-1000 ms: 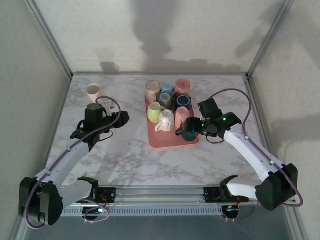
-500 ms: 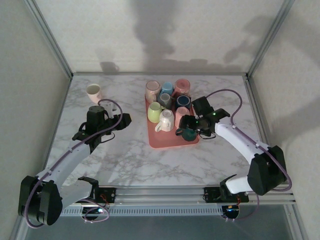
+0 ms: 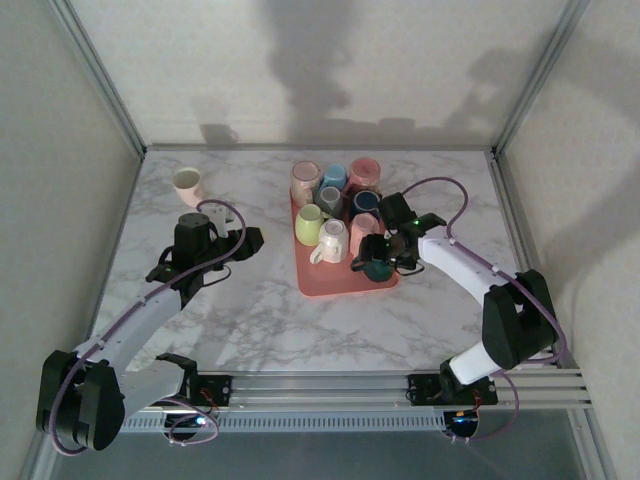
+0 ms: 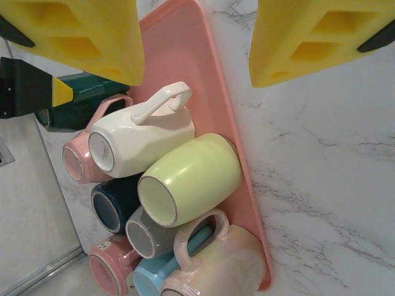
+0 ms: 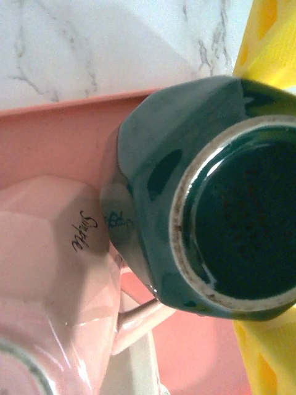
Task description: Turn the mug right side up
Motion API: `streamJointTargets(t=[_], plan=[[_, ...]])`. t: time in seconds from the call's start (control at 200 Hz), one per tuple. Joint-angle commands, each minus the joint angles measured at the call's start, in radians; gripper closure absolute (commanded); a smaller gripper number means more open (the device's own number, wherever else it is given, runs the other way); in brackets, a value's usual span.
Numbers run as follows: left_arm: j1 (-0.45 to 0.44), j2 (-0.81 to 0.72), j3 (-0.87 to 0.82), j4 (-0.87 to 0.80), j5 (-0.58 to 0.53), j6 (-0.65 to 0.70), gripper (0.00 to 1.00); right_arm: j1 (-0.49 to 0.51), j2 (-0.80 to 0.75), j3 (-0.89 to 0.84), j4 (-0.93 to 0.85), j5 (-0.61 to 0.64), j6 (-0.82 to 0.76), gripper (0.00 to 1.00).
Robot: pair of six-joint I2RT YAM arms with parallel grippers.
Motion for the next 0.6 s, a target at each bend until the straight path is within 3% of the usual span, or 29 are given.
streamJointTargets(t=[0.0, 0.335, 0.596], plan=[[-0.012, 0.006, -0.015, 0.026, 0.017, -0.009, 0.52, -0.007, 0.015, 0.038, -0.025, 0.029, -0.102, 0.19], [-0.015, 0.012, -0.026, 0.043, 0.02, -0.007, 0.53, -0.039, 0.039, 0.104, -0.119, -0.032, -0.38, 0.26], [-0.018, 0.017, -0.026, 0.047, 0.033, -0.001, 0.53, -0.081, 0.074, 0.198, -0.218, -0.059, -0.47, 0.16]])
